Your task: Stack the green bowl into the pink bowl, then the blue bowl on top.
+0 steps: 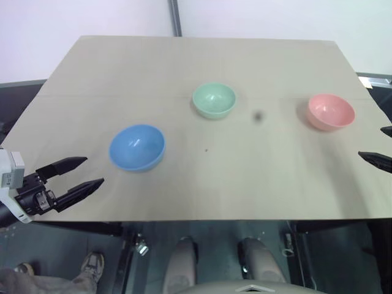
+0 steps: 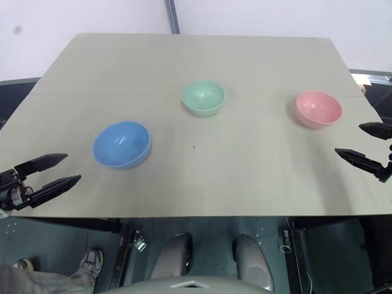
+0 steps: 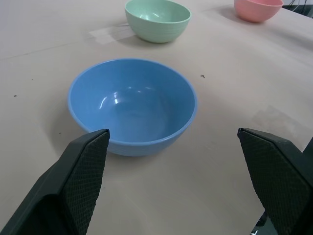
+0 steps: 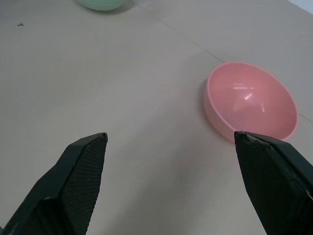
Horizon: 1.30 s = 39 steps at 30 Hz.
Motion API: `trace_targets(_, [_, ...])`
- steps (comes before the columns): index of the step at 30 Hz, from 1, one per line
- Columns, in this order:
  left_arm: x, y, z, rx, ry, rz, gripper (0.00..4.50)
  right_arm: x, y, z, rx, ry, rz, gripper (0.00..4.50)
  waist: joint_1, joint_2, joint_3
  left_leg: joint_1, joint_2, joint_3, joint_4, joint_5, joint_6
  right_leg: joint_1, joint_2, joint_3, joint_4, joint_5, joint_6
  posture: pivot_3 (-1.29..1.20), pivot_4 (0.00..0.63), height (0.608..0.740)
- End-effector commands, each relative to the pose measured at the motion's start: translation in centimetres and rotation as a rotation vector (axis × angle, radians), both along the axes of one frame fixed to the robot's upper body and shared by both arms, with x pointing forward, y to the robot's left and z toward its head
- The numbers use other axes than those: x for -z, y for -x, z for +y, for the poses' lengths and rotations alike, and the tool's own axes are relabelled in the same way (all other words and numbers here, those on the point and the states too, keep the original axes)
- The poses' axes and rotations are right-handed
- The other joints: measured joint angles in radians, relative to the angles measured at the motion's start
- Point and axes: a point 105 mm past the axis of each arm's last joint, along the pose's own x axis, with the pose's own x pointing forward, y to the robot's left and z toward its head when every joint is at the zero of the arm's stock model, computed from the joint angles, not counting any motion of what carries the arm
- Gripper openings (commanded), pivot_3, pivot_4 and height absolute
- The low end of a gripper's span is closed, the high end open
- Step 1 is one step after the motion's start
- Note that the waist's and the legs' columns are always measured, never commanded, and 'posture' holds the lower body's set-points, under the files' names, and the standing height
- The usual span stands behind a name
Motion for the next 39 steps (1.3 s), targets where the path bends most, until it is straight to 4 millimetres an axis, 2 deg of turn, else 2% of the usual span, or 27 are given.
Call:
trace_targets(1, [-0.9,0.0,-0.2,0.011,-0.036,-0.038,4.42,-0.7,-0.1,0.3,-0.026,-0.004,-0.048,4.50,0.000,0.000,0.000,0.000,0.000,0.000,0.000,0.000,0.000,0.000,0.000,0.000,0.000,0.000,0.000,0.00,0.150,0.740])
trace_targets(7, [-1.8,-0.2,-1.2,0.030,-0.021,-0.057,4.42,0.4,-0.6,0.9,-0.059,0.009,-0.034,4.50,0.000,0.000,0.000,0.000,0.000,0.000,0.000,0.000,0.000,0.000,0.000,0.000,0.000,0.000,0.000,0.00,0.150,0.740])
trace_targets(12, [-2.2,-0.4,-2.9,0.065,-0.005,-0.079,4.42,1.0,-2.2,2.6,-0.099,0.005,-0.057,4.50,-0.003,0.000,0.000,0.000,0.000,0.000,0.000,0.000,0.000,0.000,0.000,0.000,0.001,0.002,0.001,0.00,0.150,0.740])
trace_targets(17, [-3.9,-0.6,-8.3,0.281,0.087,-0.056,4.42,2.4,-8.1,6.3,-0.120,0.125,-0.072,4.50,-0.009,0.000,0.000,0.002,0.001,0.001,0.002,0.000,0.000,0.000,0.001,0.002,0.002,0.003,0.001,0.00,0.150,0.740])
trace_targets(20, [-3.7,-0.3,-10.2,0.370,0.031,-0.054,4.42,3.0,-11.3,6.7,-0.115,0.215,-0.074,4.50,-0.014,0.001,0.000,0.001,0.001,0.002,0.003,0.000,0.000,0.000,0.001,0.003,0.003,0.002,-0.001,0.00,0.150,0.740])
trace_targets(22, [-3.6,-0.3,-11.1,0.407,0.003,-0.069,4.42,3.2,-13.6,6.6,-0.081,0.252,-0.062,4.50,-0.014,0.001,0.001,0.001,0.001,0.004,0.002,0.000,0.000,0.000,0.001,0.004,0.002,0.005,0.000,0.00,0.150,0.740])
trace_targets(24, [-3.8,-0.4,-11.6,0.421,0.001,-0.082,4.42,3.5,-14.9,6.4,-0.062,0.279,-0.039,4.50,-0.014,0.001,0.001,0.000,0.001,0.004,0.001,0.000,0.000,-0.001,0.001,0.005,0.001,0.005,0.000,0.00,0.150,0.740])
trace_targets(29, [-4.4,-0.2,-12.1,0.428,-0.003,-0.116,4.42,3.6,-17.5,5.0,0.030,0.296,0.020,4.50,-0.015,0.001,0.001,-0.002,0.001,0.005,-0.004,0.000,0.000,-0.006,0.000,0.005,0.000,0.005,0.000,0.00,0.150,0.740])
trace_targets(32, [-4.5,0.0,-12.1,0.420,-0.003,-0.121,4.42,3.6,-18.1,4.0,0.093,0.288,0.050,4.50,-0.015,0.002,0.001,-0.003,0.001,0.006,-0.005,0.000,0.000,-0.007,0.000,0.006,0.000,0.005,0.000,0.00,0.150,0.740])
trace_targets(38, [-4.2,0.3,-12.2,0.408,-0.005,-0.121,4.42,4.4,-17.9,3.3,0.127,0.288,0.110,4.50,-0.019,0.002,0.001,-0.002,0.001,0.007,-0.004,0.000,0.000,-0.007,0.000,0.006,0.002,0.005,0.000,0.00,0.150,0.740])
trace_targets(39, [-4.2,0.4,-12.2,0.407,-0.004,-0.122,4.50,4.6,-17.9,3.2,0.132,0.289,0.121,4.11,-0.020,0.002,0.001,-0.002,0.001,0.007,-0.004,0.000,0.000,-0.007,0.001,0.006,0.002,0.005,0.000,0.00,0.150,0.740])
